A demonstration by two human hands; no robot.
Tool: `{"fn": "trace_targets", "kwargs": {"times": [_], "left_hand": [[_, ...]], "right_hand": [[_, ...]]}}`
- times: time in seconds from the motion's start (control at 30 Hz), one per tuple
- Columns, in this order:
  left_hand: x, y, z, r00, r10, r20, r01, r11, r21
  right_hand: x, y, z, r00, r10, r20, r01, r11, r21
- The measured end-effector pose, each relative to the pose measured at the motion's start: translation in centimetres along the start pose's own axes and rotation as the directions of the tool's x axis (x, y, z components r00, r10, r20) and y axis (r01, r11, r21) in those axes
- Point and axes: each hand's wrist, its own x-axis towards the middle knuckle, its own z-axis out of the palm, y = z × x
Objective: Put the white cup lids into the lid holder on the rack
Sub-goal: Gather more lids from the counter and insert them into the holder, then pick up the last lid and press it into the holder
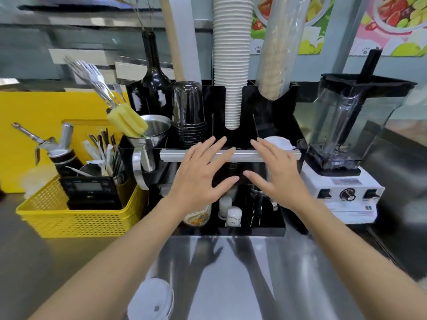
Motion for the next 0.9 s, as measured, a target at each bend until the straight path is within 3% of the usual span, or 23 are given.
{"fn": "trace_targets", "kwargs": {"times": [0.17,0.3,0.47,0.63,0.73,0.8,0.9], "left_hand": [[-9.0,-1.4,-2.4,0.975,-0.205,0.085,0.204,0.979,0.013],[-15.6,-2.4,-3.2,0.908,-0.378,0.181,0.375,0.925,0.051],[-22.5,-3.0,-2.9,0.751,-0.520,0.408,0.546,0.835,0.059],[-26.6,-2.9,-2.5,0.543,-0.594,0.593,0.663,0.737,0.132],[-28.2,-3.1,-1.8,0.465,-0.624,0.628,0.720,0.679,0.142],[-28.6,-3.0,-1.4,0.461,-0.611,0.644,0.737,0.668,0.107],[-28.4,-2.4,-1.4,0.528,-0.593,0.608,0.755,0.655,-0.017]], "right_hand": [[-4.2,-5.6,5.1,0.980,-0.088,0.176,0.078,0.995,0.065],[-7.6,-10.0,9.5,0.892,-0.118,0.436,0.041,0.983,0.181],[-10.3,-13.7,13.1,0.718,-0.161,0.677,0.006,0.974,0.226],[-11.5,-15.9,15.6,0.603,-0.186,0.776,0.004,0.973,0.230],[-12.0,-16.8,16.3,0.534,-0.182,0.826,-0.029,0.972,0.233],[-12.3,-17.1,16.7,0.512,-0.169,0.842,-0.049,0.973,0.225],[-12.5,-17.0,17.1,0.535,-0.162,0.829,-0.064,0.971,0.230]]}}
